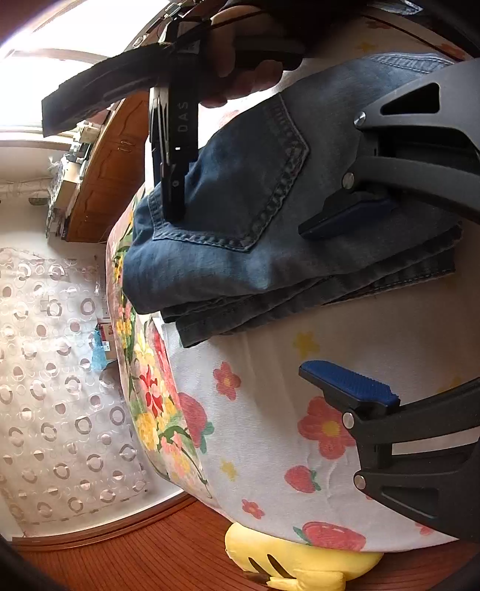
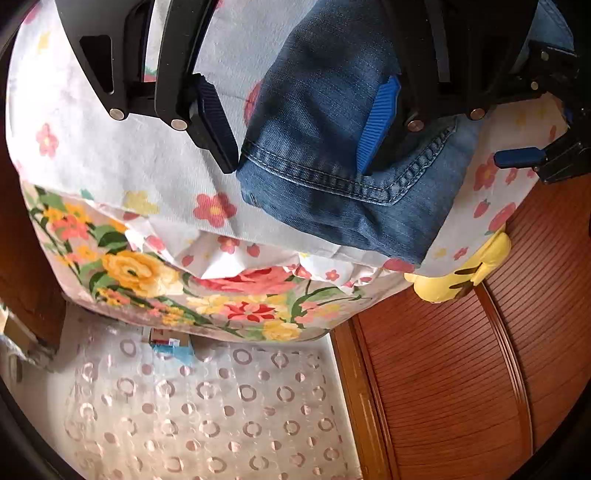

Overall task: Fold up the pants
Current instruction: 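Fold the lifted jeans half over the stack with the right gripper, then grasp the folded jeans with the left gripper while the right gripper grips the waistband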

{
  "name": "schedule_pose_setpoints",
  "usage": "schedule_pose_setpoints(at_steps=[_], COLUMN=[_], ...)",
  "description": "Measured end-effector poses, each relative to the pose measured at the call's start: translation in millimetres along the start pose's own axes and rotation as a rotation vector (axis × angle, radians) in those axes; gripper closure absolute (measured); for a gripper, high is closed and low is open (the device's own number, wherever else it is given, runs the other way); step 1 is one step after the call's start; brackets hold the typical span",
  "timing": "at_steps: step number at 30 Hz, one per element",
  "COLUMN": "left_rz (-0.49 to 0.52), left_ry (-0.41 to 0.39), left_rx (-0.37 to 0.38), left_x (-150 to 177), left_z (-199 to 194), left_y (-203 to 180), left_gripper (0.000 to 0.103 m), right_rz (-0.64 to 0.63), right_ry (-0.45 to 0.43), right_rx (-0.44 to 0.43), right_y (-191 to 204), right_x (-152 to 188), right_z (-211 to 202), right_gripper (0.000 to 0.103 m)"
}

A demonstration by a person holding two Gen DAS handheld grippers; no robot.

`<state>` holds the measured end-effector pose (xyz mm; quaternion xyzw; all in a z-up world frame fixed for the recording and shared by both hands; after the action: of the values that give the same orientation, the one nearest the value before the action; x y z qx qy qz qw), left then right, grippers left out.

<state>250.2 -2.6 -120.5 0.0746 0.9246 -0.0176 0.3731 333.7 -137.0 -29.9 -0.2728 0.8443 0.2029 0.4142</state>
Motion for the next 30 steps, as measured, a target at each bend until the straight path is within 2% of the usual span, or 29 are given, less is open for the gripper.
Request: schedule_pose_setpoints(at_steps=[4, 8, 20, 25, 30], left_rz=[0.000, 0.001, 0.009, -0.021, -0.050], left_ry=[-0.001, -0.014, -0.044, -0.030, -0.017], left_rx=[0.000, 0.001, 0.031, 0.073, 0.120], left_x=[-5, -16, -67, -78, -72], left_z=[0, 1, 28, 49, 64], left_y=[-2, 1, 11, 20, 23], left_gripper=[0.034, 0.034, 0.034, 0.034, 0.033], right_rz=[0.051, 0.048, 0.062, 0.048, 0.058], right_ry=[0.024, 0.028, 0.036, 0.039, 0.049], right_rx=[-0.037, -0.037, -0.053, -0.054, -0.063], right_y=[-7, -5, -3, -2, -1], right_x=[-3, -4, 5, 8, 10], right_z=[1, -2, -8, -6, -4], right_gripper=[0.031, 0.031, 0.028, 0.027, 0.027])
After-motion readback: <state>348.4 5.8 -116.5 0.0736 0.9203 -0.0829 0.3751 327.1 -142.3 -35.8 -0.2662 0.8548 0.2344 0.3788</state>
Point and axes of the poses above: each gripper's, at about its wrist camera, not at the fingertips, and z roughly the way its jaws point, y to its left, x to its underside, the point moved 3 cm from there along z, roughly the way its jaws point, and after that the axes turned 4 degrees about -y, right-handed, at the moved point
